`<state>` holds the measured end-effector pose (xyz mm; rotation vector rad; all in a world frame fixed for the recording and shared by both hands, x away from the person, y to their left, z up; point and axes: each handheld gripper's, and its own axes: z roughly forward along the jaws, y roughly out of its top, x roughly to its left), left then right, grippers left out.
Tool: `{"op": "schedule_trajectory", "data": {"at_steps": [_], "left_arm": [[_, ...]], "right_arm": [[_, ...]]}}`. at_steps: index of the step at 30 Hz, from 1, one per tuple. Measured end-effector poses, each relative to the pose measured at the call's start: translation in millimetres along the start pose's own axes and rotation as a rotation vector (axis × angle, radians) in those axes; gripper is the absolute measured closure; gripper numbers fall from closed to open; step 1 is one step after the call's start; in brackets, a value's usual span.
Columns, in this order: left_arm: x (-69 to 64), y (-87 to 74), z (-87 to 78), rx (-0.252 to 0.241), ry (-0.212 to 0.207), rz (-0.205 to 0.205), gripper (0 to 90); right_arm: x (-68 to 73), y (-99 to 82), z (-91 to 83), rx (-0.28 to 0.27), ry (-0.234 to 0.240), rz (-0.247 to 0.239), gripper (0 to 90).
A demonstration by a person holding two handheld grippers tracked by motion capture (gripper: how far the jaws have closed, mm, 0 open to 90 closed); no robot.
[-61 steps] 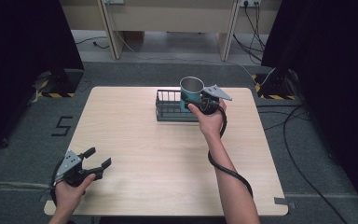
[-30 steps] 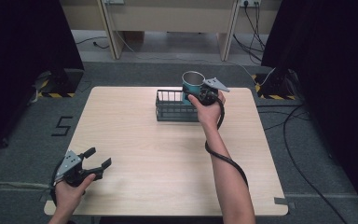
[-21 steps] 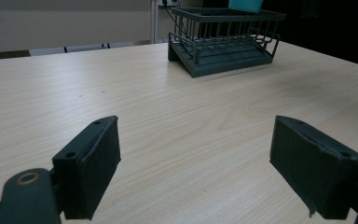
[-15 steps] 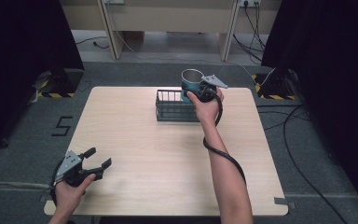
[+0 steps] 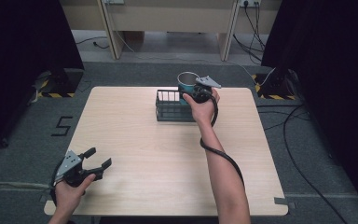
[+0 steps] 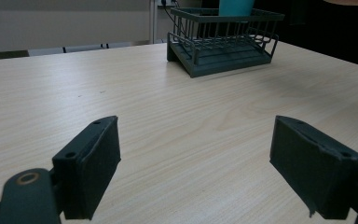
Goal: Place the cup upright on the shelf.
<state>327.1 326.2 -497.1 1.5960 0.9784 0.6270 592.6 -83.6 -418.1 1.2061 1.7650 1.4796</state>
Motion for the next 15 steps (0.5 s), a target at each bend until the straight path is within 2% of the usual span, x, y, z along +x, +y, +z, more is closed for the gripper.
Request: {"op": "schedule_trajectory", "data": {"at_steps": [11,15], "left_arm": [[-0.1,-0.1,0.1,0.0,-0.003,-0.001,15.5],[-0.1,-0.2,0.2,0.0,-0.004,-0.001,15.5]], "right_arm": [[1.0,-8.9,6.9,0.06,-0.001,-0.007,15.1],[1.7,-12.4,8.5,0.088,-0.008,-0.028,14.9]]}}
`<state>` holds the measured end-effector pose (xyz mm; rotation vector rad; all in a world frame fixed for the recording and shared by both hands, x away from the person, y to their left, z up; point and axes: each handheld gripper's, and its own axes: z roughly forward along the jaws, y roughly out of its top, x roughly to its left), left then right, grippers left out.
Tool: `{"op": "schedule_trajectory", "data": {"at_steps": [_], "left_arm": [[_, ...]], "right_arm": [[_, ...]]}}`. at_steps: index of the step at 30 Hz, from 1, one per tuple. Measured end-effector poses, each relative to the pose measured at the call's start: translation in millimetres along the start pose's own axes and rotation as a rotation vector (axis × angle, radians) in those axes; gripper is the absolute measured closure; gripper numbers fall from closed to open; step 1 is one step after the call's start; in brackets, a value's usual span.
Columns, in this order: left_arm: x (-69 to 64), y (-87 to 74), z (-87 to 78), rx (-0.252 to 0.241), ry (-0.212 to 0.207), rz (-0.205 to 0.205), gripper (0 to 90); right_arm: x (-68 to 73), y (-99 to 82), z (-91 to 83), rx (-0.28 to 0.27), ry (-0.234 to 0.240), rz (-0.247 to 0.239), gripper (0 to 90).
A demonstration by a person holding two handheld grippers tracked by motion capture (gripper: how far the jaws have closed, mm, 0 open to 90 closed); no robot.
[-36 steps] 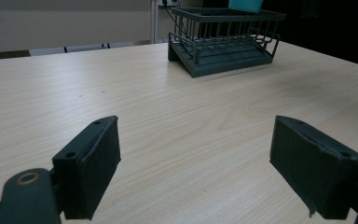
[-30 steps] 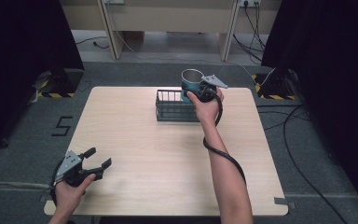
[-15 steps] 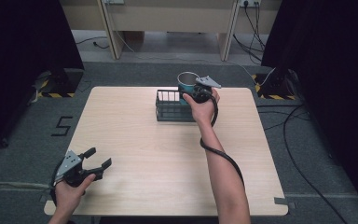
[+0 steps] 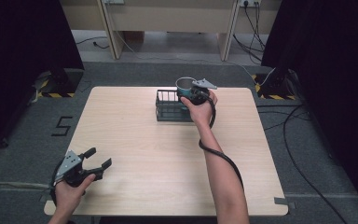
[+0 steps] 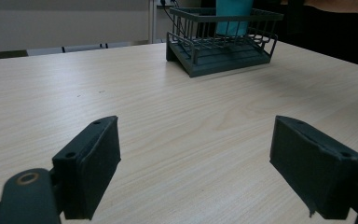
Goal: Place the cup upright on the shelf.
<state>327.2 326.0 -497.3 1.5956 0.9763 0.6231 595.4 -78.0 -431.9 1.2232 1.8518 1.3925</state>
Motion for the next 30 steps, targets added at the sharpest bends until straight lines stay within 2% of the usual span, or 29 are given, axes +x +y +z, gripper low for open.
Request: {"op": "schedule_trajectory", "data": {"at_steps": [5,19,30], "left_arm": [[0.0,0.0,0.1,0.0,-0.001,-0.001,15.5],[-0.4,-0.1,0.2,0.002,-0.003,0.001,15.5],[-0.5,-0.2,0.4,0.005,-0.004,0.003,15.4]], "right_arm": [[0.7,-3.2,1.9,0.032,-0.005,-0.003,14.6],[0.9,-5.6,-6.0,0.062,-0.009,-0.008,14.3],[3.1,-8.2,-17.3,0.05,0.001,0.003,15.2]]}}
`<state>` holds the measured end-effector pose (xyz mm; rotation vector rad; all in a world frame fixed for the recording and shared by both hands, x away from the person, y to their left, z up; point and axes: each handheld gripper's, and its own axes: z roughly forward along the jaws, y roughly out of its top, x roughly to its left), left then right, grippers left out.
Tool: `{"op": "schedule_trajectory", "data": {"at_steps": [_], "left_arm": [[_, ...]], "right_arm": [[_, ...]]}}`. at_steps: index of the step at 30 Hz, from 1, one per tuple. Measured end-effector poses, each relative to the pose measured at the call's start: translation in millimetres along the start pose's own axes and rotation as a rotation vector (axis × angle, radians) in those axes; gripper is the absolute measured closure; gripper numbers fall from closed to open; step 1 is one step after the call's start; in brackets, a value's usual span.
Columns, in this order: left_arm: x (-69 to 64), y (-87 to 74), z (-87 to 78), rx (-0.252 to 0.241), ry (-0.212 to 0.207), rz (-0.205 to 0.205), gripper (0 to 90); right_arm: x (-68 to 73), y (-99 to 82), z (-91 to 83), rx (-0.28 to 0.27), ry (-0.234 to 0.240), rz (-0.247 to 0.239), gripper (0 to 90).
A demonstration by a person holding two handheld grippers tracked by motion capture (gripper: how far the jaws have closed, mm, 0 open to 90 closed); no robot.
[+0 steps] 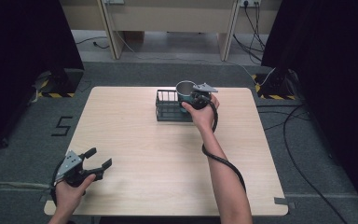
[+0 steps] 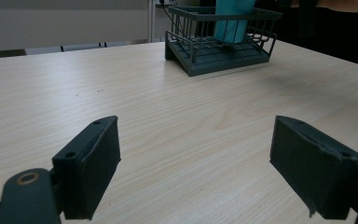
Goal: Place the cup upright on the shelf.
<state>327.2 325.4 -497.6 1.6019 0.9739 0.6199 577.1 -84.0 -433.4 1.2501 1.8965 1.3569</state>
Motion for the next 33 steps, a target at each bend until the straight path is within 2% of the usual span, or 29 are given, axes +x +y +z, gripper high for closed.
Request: {"op": "schedule_trajectory", "data": {"at_steps": [9,17,33], "left_arm": [[0.1,-0.2,0.2,0.001,0.0,-0.001,15.4],[0.1,-0.4,0.4,0.001,0.003,-0.002,15.4],[0.4,-0.6,0.2,0.003,0.007,-0.004,15.3]], "right_arm": [[-1.7,-6.1,-14.5,-0.006,0.011,0.001,15.1],[-2.3,-10.1,-35.9,-0.011,0.037,-0.002,15.7],[-9.2,-25.6,-75.4,-0.017,0.044,0.006,18.7]]}}
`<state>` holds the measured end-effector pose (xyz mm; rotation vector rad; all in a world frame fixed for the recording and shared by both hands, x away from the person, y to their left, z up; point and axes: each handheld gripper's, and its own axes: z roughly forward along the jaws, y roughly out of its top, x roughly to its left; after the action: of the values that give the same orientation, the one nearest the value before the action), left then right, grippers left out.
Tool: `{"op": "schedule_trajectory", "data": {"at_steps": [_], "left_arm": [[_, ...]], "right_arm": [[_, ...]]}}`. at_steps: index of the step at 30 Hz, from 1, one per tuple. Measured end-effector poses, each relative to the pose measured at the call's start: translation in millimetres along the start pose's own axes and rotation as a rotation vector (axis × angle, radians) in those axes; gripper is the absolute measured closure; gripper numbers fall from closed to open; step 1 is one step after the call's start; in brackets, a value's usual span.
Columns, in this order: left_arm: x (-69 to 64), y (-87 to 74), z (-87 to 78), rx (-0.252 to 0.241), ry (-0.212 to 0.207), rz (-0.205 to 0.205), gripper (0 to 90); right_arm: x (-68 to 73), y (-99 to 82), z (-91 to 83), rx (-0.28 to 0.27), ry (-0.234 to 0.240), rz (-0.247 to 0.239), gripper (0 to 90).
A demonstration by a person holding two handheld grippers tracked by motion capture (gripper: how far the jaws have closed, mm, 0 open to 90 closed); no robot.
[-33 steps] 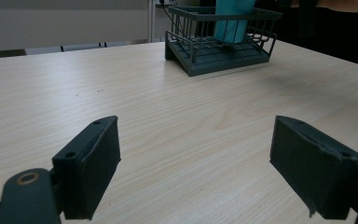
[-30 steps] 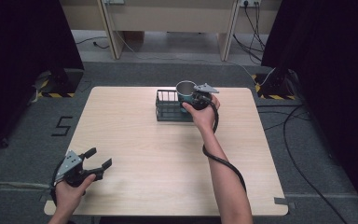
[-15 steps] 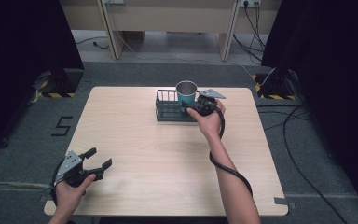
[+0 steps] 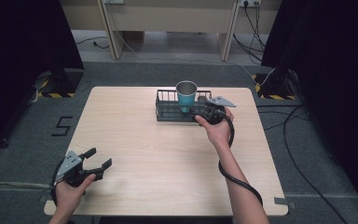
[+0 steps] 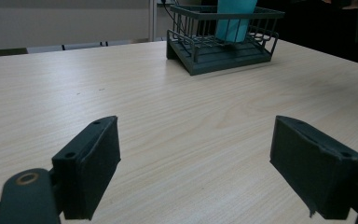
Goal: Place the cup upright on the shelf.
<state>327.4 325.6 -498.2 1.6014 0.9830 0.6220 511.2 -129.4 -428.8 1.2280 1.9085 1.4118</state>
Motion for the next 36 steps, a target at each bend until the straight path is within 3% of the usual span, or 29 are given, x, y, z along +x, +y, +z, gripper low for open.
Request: {"op": "schedule_trajectory", "data": {"at_steps": [18,36], "left_arm": [[-0.1,0.0,-0.1,0.003,0.003,0.005,15.3],[-0.2,-0.3,0.0,0.005,0.007,0.007,15.2]], "right_arm": [[4.2,-30.1,-43.4,0.028,0.003,-0.049,20.5],[-1.6,-69.3,-93.2,0.034,-0.012,-0.029,21.7]]}}
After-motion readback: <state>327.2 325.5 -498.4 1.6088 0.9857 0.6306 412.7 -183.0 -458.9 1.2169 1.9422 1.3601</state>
